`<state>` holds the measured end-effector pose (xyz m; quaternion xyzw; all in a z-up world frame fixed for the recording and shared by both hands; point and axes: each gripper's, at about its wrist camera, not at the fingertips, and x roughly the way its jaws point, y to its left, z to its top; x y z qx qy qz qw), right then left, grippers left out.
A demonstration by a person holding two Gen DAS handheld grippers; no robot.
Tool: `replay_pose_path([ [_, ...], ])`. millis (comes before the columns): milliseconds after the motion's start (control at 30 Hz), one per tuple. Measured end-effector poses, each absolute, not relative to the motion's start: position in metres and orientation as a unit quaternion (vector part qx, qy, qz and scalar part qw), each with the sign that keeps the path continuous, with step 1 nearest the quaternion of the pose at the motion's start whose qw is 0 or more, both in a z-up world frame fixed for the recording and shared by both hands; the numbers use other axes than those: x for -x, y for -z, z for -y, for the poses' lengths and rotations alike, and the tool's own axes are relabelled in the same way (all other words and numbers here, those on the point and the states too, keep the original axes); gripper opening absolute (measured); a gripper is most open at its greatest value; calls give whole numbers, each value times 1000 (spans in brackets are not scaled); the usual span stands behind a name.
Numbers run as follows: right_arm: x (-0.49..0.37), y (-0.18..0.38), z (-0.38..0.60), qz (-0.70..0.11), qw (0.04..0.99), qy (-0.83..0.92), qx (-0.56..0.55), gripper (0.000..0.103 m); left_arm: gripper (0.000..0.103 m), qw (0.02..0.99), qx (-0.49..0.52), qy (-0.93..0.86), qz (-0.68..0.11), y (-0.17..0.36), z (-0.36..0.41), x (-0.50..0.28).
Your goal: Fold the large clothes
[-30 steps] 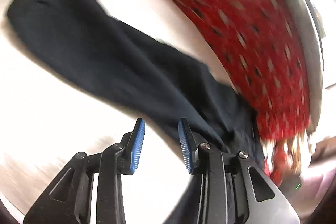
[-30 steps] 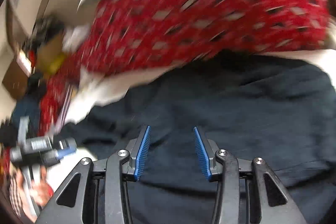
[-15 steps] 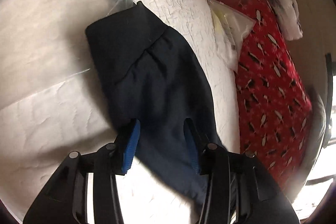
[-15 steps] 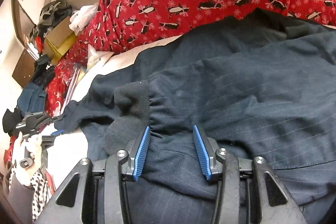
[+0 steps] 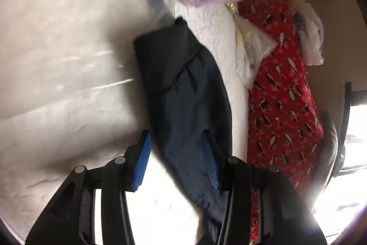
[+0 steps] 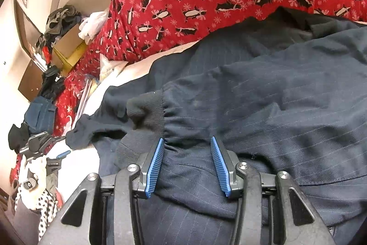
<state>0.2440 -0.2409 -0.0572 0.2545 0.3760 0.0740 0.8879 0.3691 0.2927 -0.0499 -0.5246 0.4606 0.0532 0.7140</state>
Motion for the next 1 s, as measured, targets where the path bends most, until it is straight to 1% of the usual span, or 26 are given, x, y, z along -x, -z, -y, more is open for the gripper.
replay_pose_path([
  [67,-244,57,240,-377,888,-72,-254,45,42,721,516,-62,-458,50,-285,-377],
  [100,-244,57,240,-377,888,-71,-254,45,40,730,508,-68,-452,47,-281,-380],
  [133,-245,56,240,-378,888,-71,-253,45,30,735,503,-71,-450,45,-278,-382],
  [167,-245,56,240,-380,888,-70,-251,45,6,740,497,-68,-449,42,-274,-384],
  [200,-246,55,239,-382,887,-70,-249,45,0,743,492,-59,-450,39,-269,-386],
  [300,-250,51,239,-398,882,-70,-243,45,0,770,457,-50,-442,16,-256,-382],
  [433,-254,41,249,-437,859,-72,-256,44,0,809,407,-16,-424,-28,-231,-377],
  [533,-245,27,271,-451,852,-63,-260,48,0,834,371,15,-407,-67,-203,-372],
  [733,-209,14,340,-487,832,-2,-263,52,0,863,306,75,-394,-118,-137,-359],
  [900,-168,13,402,-481,842,54,-238,54,0,870,257,139,-396,-145,-63,-344],
  [1000,-143,26,431,-463,852,77,-232,55,0,869,232,171,-403,-152,-15,-337],
])
